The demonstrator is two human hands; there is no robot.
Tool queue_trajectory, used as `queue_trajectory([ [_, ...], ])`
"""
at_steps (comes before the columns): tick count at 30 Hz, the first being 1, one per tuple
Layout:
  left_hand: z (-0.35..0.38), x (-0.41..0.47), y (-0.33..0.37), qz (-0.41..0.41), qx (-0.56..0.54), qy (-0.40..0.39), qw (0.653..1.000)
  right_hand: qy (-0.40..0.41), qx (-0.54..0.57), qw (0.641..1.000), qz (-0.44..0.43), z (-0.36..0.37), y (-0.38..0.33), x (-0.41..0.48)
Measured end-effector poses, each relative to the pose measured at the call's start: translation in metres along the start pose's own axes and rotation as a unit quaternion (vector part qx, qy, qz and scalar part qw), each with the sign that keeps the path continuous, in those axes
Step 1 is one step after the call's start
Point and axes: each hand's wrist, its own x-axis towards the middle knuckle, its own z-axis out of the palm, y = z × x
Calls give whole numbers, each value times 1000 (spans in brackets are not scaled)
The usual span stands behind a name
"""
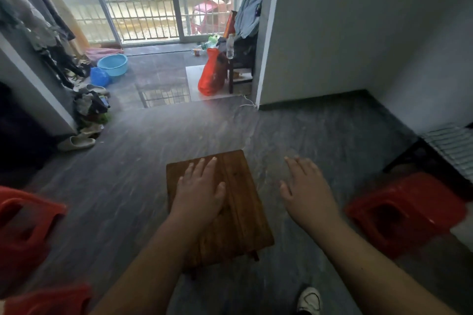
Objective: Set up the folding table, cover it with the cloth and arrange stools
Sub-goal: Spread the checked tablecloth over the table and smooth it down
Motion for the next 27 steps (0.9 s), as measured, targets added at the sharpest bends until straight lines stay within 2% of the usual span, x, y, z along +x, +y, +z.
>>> queue_trajectory([
  [6,33,63,124,98,16,-46,994,54,10,995,89,-42,110,7],
  [10,76,108,220,149,46,-90,984,81,11,986,148,-76,209,14],
  [19,159,192,437,231,38,-104,967,113,19,962,248,-139,405,42],
  [24,197,240,506,293,72,-134,944,130,39,946,294,-153,471,80],
  [27,208,280,532,304,85,-127,940,140,35,936,321,-161,503,111],
])
